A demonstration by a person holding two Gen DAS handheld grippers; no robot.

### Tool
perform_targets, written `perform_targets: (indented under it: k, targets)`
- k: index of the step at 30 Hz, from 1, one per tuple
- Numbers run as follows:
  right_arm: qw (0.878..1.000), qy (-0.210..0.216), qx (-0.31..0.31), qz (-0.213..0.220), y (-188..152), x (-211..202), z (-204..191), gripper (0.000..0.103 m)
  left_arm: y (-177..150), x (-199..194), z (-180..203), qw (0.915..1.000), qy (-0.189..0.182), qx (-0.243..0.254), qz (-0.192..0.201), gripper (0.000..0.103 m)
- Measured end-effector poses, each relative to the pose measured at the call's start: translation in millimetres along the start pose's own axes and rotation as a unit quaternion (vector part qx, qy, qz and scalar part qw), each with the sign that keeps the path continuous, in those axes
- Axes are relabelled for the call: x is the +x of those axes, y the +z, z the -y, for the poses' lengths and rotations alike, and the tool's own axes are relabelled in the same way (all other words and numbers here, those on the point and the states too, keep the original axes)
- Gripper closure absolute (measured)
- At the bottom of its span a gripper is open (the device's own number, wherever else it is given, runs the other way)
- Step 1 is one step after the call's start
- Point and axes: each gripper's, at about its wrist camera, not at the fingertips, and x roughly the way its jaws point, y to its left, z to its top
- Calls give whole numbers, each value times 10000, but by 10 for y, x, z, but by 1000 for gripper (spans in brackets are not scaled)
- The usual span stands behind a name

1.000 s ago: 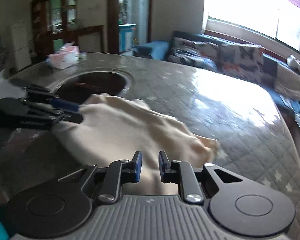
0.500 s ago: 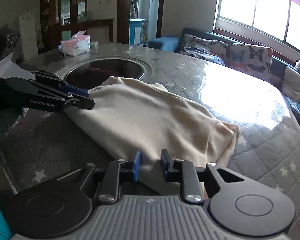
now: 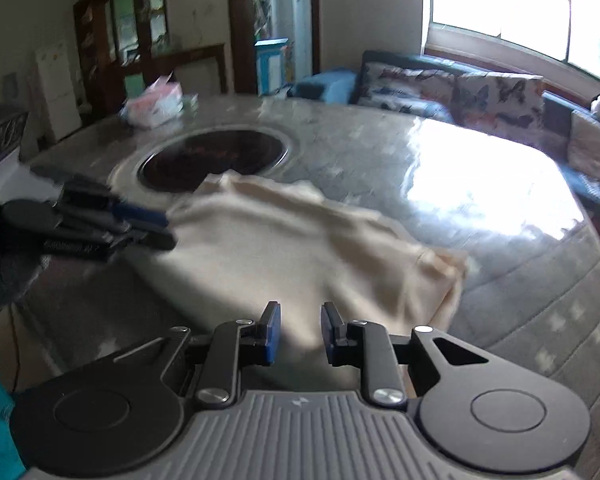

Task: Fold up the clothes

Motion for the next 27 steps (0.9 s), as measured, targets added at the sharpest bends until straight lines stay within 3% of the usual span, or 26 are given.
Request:
perform_targets:
  k: [4,11,18,21,25,27]
  targets:
    - [9995,-179,228,104,119,140,188,82,109,79,-28,10000,65,6,41,70]
    - [9972,-465,572,-150,141,439,494,81,255,351,-181,9996,236,-155,-98,70]
    - [9980,-328,534,6,347,522,473,81,344,515,-267,9989,344,-269,-151,70]
    - [9978,-313,556,-163,389,707,466,81,373,589,-281,9983,411,-336,-237,69]
    - [9974,-333,611,-193,396,779,471,76,394,599,-256,9979,482,-347,-261,55]
    - [9974,-363,609,-124,397,738,460,61,406,591,-241,9977,504,-372,-272,50]
